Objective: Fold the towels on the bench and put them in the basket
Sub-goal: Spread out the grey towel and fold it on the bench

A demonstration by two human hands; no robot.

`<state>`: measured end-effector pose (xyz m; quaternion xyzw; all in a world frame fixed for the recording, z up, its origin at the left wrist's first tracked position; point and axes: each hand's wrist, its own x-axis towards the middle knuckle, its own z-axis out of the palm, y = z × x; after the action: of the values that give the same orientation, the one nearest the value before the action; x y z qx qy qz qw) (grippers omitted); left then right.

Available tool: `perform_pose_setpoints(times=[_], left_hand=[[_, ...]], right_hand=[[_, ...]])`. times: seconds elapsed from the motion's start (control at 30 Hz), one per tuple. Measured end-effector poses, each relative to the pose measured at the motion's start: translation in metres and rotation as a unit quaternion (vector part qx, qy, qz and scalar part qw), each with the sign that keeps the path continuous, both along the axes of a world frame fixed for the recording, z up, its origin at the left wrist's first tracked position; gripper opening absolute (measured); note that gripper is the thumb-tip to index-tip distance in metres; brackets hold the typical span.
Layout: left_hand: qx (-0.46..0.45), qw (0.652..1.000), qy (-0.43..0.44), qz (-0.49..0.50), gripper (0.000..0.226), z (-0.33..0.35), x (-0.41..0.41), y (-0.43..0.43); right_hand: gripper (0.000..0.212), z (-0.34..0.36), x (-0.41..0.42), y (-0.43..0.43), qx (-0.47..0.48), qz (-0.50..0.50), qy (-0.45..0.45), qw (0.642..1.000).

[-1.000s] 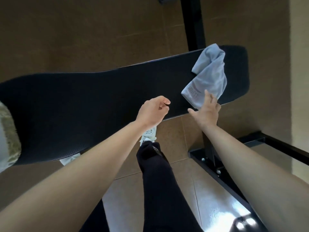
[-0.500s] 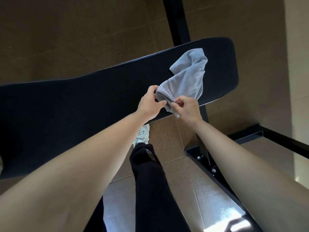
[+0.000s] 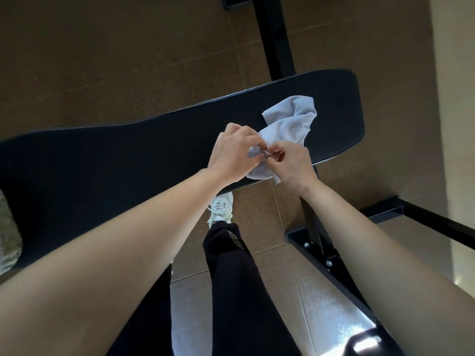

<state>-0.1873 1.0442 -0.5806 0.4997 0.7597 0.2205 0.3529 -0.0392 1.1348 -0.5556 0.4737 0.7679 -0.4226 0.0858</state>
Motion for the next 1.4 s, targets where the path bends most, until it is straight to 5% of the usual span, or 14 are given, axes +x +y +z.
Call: perform_pose_setpoints(times=[0.2,0.57,0.67,0.83,1.0,1.2,1.33,1.4], left_hand=[[0.008,1.0,0.012,-0.021,0.019,0.027,-0.034,-0.001],[0.004,0.984,-0.154,0.092,0.032,0.088,-0.087,-0.052],[0.008,0.984,-0.117,0.135,0.012,0.094,-0.102,-0.076],[0.039,0.979,-0.06,0.19,0.009,0.096,-0.124,-0.112],[0.08,0.973,-0.059,0.21,0.05,0.108,-0.135,-0.127],[0.042,0.944,-0.008,0.327,0.065,0.112,-0.141,-0.11],[0.12,0.921,0.005,0.371,0.018,0.117,-0.154,-0.095],[0.121,0.919,0.008,0.376,0.021,0.118,-0.167,-0.098]], right_hand=[[0.008,0.047,-0.019,0.014,0.021,-0.023,0.087,0.996],[0.012,0.144,-0.099,0.002,-0.023,-0.002,0.23,0.973],[0.016,0.156,-0.121,-0.011,-0.03,0.003,0.255,0.967],[0.023,0.168,-0.152,-0.032,-0.064,0.014,0.281,0.958],[0.022,0.173,-0.178,-0.05,-0.126,0.008,0.294,0.947],[0.011,0.17,-0.196,-0.067,-0.202,-0.002,0.283,0.937],[0.007,0.168,-0.202,-0.067,-0.184,0.031,0.246,0.951],[0.004,0.162,-0.203,-0.063,-0.11,0.055,0.208,0.97]])
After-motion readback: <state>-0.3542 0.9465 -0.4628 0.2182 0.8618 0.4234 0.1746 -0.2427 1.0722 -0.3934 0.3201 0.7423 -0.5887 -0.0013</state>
